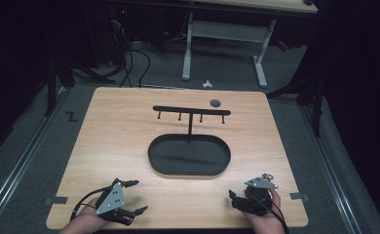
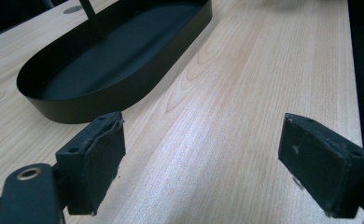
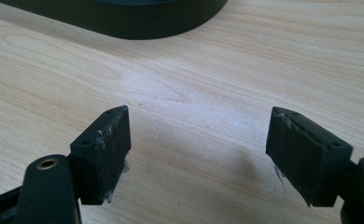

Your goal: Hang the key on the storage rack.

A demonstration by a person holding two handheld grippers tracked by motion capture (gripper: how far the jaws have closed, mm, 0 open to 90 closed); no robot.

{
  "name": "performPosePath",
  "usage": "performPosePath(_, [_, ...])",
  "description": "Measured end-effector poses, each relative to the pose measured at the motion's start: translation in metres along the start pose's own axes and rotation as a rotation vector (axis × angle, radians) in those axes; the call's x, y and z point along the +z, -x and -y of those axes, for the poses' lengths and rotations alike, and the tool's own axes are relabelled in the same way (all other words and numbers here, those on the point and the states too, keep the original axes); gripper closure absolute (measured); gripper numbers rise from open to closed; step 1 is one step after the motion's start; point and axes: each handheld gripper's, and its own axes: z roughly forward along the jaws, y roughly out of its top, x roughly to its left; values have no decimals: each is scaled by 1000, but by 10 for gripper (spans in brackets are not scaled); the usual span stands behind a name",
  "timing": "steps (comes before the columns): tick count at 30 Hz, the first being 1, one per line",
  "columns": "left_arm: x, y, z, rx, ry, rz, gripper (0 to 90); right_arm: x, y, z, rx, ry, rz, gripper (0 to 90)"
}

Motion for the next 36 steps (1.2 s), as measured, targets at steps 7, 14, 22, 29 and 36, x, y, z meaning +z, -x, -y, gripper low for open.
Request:
performPosePath(7, [0,0,0,0,0,-1,153,1,-1,-2,-28,-61,-8,223])
performPosePath(14, [-1,2,1,9,8,-9,153,1,0,-6,-38,-173,-17,259])
performPosePath(22, [-2,1,1,5,8,-8,153,3,-3,-13,-73,-232,-16,248])
performPosePath(29, [-2,1,1,9,8,-7,153,0,-2,-27,-107,-318,-22,249])
performPosePath(36, [-2,1,1,8,9,-6,153,0,6,-38,-70,-409,-30,305])
